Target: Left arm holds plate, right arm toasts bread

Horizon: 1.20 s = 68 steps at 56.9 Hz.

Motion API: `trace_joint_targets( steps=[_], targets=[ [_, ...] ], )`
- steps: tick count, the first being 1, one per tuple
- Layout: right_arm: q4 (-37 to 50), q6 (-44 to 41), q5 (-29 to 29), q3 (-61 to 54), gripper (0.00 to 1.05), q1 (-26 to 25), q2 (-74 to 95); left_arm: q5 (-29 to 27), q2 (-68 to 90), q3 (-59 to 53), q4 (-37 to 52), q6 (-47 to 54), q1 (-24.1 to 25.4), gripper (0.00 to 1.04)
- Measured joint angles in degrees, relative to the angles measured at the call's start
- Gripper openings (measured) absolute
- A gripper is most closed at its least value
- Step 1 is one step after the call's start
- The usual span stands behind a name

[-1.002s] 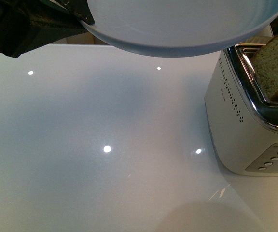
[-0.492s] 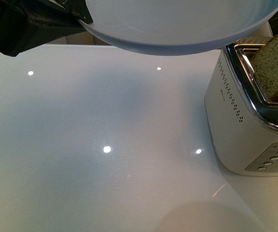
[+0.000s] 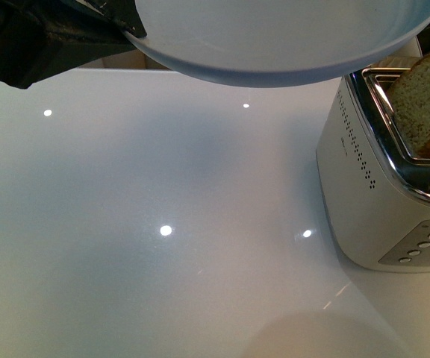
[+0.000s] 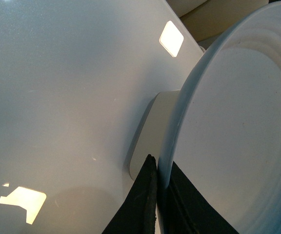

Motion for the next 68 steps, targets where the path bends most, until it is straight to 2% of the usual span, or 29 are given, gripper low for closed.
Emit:
trace_joint_targets(
  steps=[21,51,57,68],
  targets=[
    [-8.8,0.0,0.0,0.0,0.02,0.0,-9.0,0.0,0.0,0.0,0.0,0.0,0.0,0.03],
    [-16.5,0.0,0.0,0.0,0.02,0.0,-16.8,0.0,0.0,0.0,0.0,0.0,0.0,0.03],
    [-25.4,0.0,0.0,0.0,0.02,0.0,-24.2,0.0,0.0,0.0,0.0,0.0,0.0,0.03],
    [-26.3,0.0,0.0,0.0,0.02,0.0,-26.2,0.0,0.0,0.0,0.0,0.0,0.0,0.03]
  ],
)
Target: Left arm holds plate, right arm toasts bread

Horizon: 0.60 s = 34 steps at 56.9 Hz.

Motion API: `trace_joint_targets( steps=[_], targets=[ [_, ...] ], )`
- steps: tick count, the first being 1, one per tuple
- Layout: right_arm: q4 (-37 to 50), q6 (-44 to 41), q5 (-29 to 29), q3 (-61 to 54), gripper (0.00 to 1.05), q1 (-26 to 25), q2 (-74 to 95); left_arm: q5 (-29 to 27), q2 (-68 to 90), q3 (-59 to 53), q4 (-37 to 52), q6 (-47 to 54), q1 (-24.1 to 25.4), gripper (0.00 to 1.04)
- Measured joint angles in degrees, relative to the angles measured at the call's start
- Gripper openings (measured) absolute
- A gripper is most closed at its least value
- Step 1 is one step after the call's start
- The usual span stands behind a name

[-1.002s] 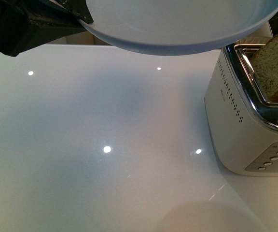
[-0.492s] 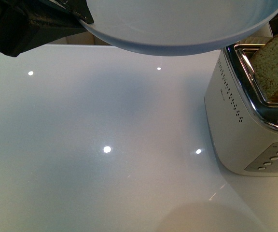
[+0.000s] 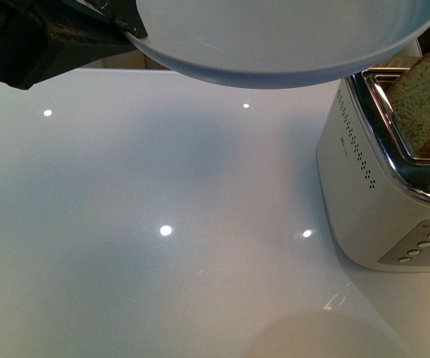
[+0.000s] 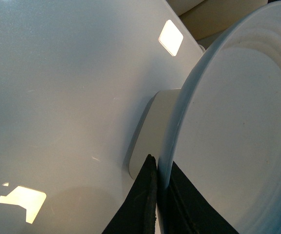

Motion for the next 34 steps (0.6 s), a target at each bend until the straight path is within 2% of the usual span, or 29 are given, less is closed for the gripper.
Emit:
trace_joint_targets(
  steps=[2,34],
  targets=[
    [0.0,0.0,0.0,0.0,0.02,0.0,0.0,0.0,0.0,0.0,0.0,0.0,0.0,0.03],
    [0.0,0.0,0.0,0.0,0.88,0.0,-0.1,0.0,0.0,0.0,0.0,0.0,0.0,0.03]
  ],
)
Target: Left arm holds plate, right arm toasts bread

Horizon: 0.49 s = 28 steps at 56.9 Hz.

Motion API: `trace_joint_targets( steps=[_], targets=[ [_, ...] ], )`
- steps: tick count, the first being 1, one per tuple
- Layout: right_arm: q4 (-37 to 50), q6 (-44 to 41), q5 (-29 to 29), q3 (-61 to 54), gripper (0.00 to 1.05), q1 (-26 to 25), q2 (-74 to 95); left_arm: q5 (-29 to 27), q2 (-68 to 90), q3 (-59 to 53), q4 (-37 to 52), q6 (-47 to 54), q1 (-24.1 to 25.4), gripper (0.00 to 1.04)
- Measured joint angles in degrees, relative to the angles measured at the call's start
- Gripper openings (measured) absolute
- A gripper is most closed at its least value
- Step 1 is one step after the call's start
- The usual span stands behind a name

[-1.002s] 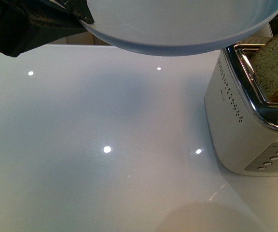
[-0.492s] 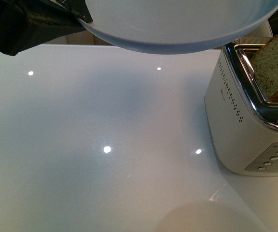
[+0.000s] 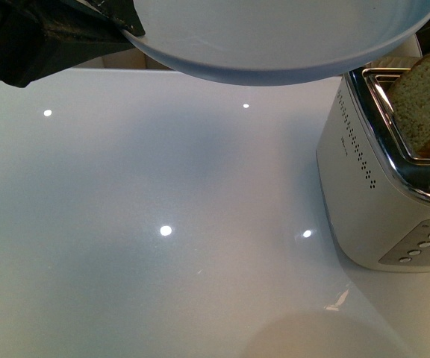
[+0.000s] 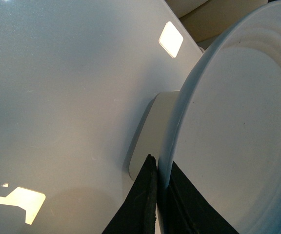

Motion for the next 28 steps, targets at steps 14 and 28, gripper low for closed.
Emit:
trace_joint_targets(
  steps=[14,28],
  targets=[
    [0.0,0.0,0.0,0.0,0.96,0.0,0.0,0.0,0.0,0.0,0.0,0.0,0.0,0.03],
    [0.0,0.0,0.0,0.0,0.96,0.0,0.0,-2.5,-0.5,-1.6,5.4,1.0,-0.1,0.03]
  ],
)
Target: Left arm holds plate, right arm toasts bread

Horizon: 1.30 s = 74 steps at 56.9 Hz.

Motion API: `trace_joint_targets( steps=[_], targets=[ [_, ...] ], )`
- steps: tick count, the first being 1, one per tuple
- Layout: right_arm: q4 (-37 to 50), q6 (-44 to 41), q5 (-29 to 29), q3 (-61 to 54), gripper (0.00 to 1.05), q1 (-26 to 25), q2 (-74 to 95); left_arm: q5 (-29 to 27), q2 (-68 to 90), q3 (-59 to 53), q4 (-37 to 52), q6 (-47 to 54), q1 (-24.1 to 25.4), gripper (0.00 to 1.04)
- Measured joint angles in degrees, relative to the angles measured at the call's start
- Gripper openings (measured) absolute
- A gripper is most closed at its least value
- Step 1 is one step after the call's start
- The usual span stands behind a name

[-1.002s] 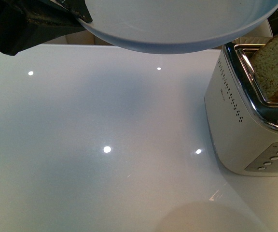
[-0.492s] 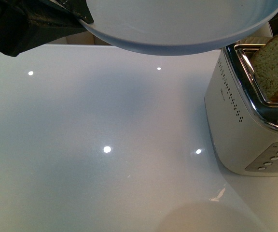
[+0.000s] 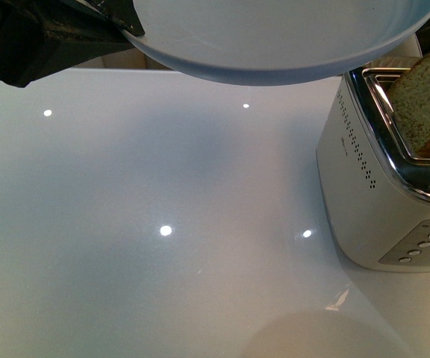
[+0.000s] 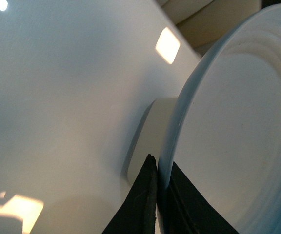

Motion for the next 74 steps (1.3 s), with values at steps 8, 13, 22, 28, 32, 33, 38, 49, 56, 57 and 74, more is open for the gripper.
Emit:
trace_joint_targets(
  steps=[8,13,22,28,32,33,38,49,56,57,74],
  targets=[
    [0.0,0.0,0.0,0.0,0.96,0.0,0.0,0.6,-2.4,-0.6,3.3,1.6,1.4,0.03],
    [0.0,0.0,0.0,0.0,0.96,0.0,0.0,2.4,-3.9,-0.7,2.4,3.4,4.0,0.03],
    [0.0,0.0,0.0,0.0,0.96,0.0,0.0,7.0,-5.6,-2.3,0.7,8.4,12.6,0.03],
    [0.0,0.0,0.0,0.0,0.96,0.0,0.0,11.1,-5.9,-4.8,0.4,12.4,19.8,0.03],
    [0.0,0.0,0.0,0.0,0.96,0.0,0.0,13.1,-5.4,-6.8,0.8,15.0,24.3,0.03],
    [0.0,0.0,0.0,0.0,0.96,0.0,0.0,13.6,-5.2,-7.3,1.0,15.9,25.5,0.03],
    [0.0,0.0,0.0,0.0,0.96,0.0,0.0,16.1,-3.0,-10.2,3.1,19.9,31.8,0.03],
    [0.0,0.0,0.0,0.0,0.96,0.0,0.0,21.5,7.2,-15.3,11.6,27.9,42.5,0.03],
    [0.0,0.0,0.0,0.0,0.96,0.0,0.0,23.3,15.0,-17.0,17.1,30.9,45.8,0.03],
    [0.0,0.0,0.0,0.0,0.96,0.0,0.0,23.5,16.3,-17.2,18.0,31.4,46.1,0.03],
    [0.0,0.0,0.0,0.0,0.96,0.0,0.0,26.0,32.1,-18.5,27.3,36.6,48.2,0.03]
  ],
)
